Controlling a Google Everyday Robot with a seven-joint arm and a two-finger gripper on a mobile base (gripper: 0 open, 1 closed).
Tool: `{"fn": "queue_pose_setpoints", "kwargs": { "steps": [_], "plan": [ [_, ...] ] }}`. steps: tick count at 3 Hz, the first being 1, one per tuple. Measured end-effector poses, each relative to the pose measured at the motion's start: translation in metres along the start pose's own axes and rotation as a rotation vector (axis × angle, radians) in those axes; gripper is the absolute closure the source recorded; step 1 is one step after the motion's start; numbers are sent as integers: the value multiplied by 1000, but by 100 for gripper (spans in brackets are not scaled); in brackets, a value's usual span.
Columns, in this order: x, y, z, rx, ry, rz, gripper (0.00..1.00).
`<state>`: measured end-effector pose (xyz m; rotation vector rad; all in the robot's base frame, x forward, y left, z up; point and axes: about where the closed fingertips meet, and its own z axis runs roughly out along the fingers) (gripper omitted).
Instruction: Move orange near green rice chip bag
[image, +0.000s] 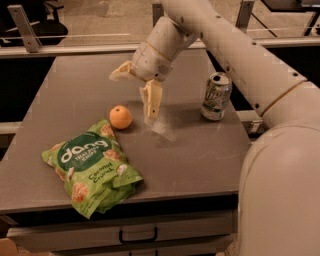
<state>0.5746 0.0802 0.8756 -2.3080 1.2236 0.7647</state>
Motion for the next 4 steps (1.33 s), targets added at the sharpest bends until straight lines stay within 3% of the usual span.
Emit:
{"fn": "queue_pose_setpoints", "kwargs": {
  "steps": [1,2,4],
  "plan": [
    [-7,-13,-69,171,112,12,0],
    [-20,-15,-172,428,295,22,0],
    [-21,-17,-182,456,319,20,0]
  ]
}}
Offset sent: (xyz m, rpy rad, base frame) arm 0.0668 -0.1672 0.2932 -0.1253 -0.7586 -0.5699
